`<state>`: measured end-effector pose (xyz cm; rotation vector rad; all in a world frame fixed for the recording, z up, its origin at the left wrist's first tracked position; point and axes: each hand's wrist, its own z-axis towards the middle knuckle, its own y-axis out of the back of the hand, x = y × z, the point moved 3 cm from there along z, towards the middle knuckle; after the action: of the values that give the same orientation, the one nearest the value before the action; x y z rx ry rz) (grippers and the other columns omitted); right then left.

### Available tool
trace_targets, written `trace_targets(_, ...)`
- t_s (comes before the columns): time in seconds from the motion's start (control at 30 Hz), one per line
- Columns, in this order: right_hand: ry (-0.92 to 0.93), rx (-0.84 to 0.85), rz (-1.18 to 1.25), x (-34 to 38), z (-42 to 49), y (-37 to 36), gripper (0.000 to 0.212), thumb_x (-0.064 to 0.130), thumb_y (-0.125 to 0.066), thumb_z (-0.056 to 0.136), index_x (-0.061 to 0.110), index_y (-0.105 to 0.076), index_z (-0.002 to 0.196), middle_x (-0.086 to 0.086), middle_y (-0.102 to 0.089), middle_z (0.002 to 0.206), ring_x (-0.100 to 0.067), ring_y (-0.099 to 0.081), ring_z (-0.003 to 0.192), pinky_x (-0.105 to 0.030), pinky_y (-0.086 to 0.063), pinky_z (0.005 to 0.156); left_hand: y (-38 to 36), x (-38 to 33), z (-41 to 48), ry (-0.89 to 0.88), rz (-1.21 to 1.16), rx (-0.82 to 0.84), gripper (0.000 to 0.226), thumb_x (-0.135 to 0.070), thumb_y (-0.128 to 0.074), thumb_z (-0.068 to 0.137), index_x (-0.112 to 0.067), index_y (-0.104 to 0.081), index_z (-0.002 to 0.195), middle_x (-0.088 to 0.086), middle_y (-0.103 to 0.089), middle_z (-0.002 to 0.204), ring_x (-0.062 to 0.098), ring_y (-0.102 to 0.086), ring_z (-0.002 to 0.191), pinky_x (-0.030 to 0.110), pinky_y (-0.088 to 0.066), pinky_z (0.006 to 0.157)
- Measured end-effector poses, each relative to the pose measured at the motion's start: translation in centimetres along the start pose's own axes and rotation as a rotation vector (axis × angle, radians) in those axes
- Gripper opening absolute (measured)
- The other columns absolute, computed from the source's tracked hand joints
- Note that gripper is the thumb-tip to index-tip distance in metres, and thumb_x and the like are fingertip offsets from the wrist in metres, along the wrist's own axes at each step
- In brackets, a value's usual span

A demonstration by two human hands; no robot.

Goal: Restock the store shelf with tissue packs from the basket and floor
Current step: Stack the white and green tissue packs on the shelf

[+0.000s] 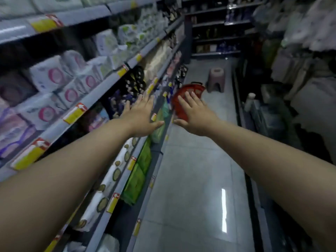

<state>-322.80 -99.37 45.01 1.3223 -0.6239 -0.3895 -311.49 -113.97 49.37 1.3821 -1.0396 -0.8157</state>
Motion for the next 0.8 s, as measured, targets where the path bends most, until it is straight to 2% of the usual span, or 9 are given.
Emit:
trace_targets(0.2,-0.31,0.169,-0.005,-9.8,-8.1,-8.5,0.086,0.066,-0.029,0.094,0.019,0.01,0.155,-0.01,0.014,0.162,-0.025,0.012,0.15,-0.043,0.0,0.121,-9.9,-9.8,6.1,-0.262,0.068,0.149,0.095,-0.065,-0.039,0.092,-0.013,0.013,0.153,0.005,0.019,0.161,0.021,0.013,0.149,0.05,0.004,0.118)
trace_targets(0.37,-0.622,0.287,0.052,-15.3,-17.3,-16.0,0.085,0.066,-0.028,0.094,0.02,0.011,0.154,-0.009,0.014,0.162,-0.022,0.014,0.149,-0.042,0.003,0.12,-19.1,-18.3,7.2,-0.492,0.078,0.283,0.088,-0.06,-0.034,0.095,-0.013,0.013,0.153,0.006,0.019,0.161,0.022,0.013,0.149,0.05,0.003,0.118)
trace_targets(0.63,-0.97,0.371,0.162,-18.1,-30.8,-28.2,0.086,0.067,-0.027,0.094,0.02,0.01,0.155,-0.009,0.013,0.162,-0.023,0.013,0.149,-0.042,0.001,0.12,-33.3,-29.0,4.6,-0.86,0.233,0.434,0.085,-0.062,-0.025,0.096,-0.011,0.015,0.152,0.008,0.02,0.16,0.024,0.015,0.148,0.049,0.005,0.117)
trace_targets(0.8,-1.139,0.437,0.242,-18.0,-40.3,-37.3,0.086,0.067,-0.029,0.093,0.018,0.005,0.155,-0.012,0.007,0.163,-0.025,0.008,0.15,-0.043,-0.002,0.12,-43.1,-34.9,1.9,-1.028,0.329,0.509,0.086,-0.061,-0.025,0.096,-0.01,0.014,0.152,0.008,0.019,0.161,0.024,0.015,0.148,0.05,0.004,0.118)
